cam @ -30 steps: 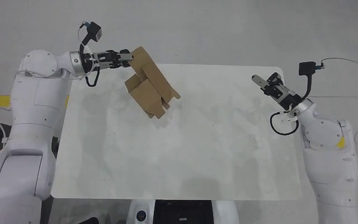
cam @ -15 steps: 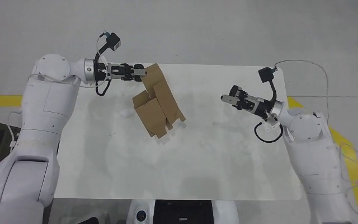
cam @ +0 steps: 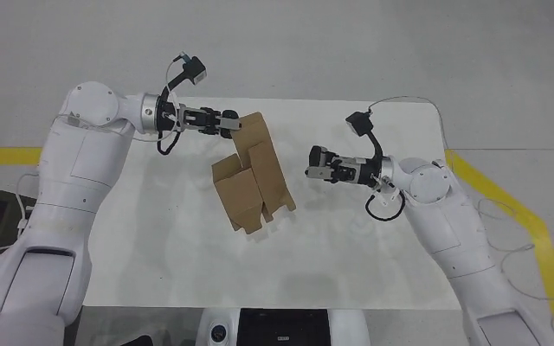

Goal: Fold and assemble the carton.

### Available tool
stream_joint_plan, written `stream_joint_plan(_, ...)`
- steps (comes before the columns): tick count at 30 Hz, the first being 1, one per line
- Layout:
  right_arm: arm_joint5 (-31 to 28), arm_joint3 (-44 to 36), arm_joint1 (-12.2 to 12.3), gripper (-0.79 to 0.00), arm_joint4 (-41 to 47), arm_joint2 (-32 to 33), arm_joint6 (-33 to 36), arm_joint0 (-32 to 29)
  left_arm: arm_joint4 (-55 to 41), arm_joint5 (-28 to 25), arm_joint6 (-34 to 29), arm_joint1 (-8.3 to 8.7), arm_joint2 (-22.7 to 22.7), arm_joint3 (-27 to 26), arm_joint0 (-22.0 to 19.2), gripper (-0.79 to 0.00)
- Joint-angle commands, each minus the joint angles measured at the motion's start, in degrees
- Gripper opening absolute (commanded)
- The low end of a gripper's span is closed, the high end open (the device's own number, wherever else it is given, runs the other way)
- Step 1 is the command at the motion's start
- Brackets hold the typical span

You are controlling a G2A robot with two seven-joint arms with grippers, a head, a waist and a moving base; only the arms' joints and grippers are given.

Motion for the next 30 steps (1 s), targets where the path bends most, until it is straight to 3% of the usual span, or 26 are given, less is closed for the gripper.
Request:
stream_joint_plan(1,-0.9,1.6,-0.4,0.0,1.8,-1.3,0.6,1.1,-0.8,0.0,0.0,0.19,0.8,-1.1,0.0,-0.785)
stream_joint_plan(10,-3.6,7.0,-2.2,0.0,7.1,-7.0,2.7,5.1,-3.0,-0.5,0.5,1.01,4.3,-4.1,-0.4,-0.785)
stream_joint_plan(21,-4.6,10.0,-3.2,0.0,7.5,-10.6,1.8,7.2,-5.1,-1.2,1.2,1.66,7.9,-3.9,-1.9,-0.785)
stream_joint_plan(22,-4.7,10.2,-3.2,-0.363,7.5,-10.7,1.7,7.3,-5.2,-1.3,1.3,1.7,8.2,-3.8,-2.0,-0.785)
stream_joint_plan(25,-4.6,10.2,-3.2,-0.739,7.0,-11.3,1.8,7.7,-5.7,-1.5,1.5,1.84,8.9,-3.7,-2.4,-0.785)
stream_joint_plan(26,-4.5,10.1,-3.1,-0.785,6.8,-11.6,1.9,7.8,-5.9,-1.5,1.5,1.9,9.1,-3.7,-2.5,-0.785)
stream_joint_plan(30,-4.4,9.8,-3.0,-0.785,6.5,-12.5,1.9,8.0,-6.5,-1.6,1.6,2.15,9.8,-3.7,-2.8,-0.785)
